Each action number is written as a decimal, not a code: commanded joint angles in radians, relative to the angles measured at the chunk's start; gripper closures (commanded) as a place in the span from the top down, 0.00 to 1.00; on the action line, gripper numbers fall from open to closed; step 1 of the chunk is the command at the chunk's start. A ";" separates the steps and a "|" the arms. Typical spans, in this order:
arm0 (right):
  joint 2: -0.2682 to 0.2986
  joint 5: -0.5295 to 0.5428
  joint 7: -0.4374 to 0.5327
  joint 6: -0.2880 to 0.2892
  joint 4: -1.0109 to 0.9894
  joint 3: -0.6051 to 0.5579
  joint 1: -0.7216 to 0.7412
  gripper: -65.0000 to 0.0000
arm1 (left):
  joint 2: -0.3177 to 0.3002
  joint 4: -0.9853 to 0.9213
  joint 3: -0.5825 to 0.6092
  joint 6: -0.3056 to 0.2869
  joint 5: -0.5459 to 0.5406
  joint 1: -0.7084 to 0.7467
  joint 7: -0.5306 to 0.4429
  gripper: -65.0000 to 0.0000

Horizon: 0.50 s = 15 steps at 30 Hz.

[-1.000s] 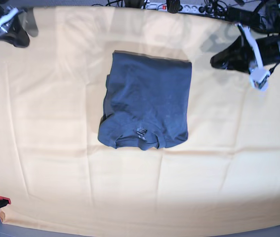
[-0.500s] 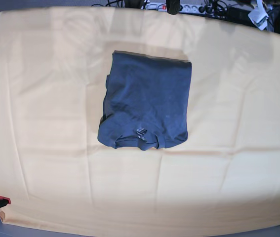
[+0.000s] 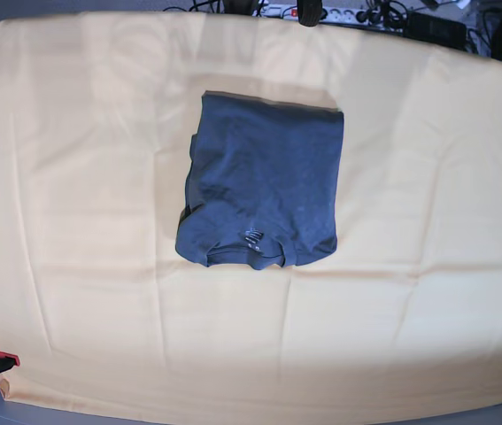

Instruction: Fold the T-shirt properly

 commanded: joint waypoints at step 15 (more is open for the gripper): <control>0.137 -0.451 0.455 0.000 -0.715 -0.565 0.307 0.00 | 0.000 -0.720 0.422 -0.003 0.445 -0.345 -0.392 0.00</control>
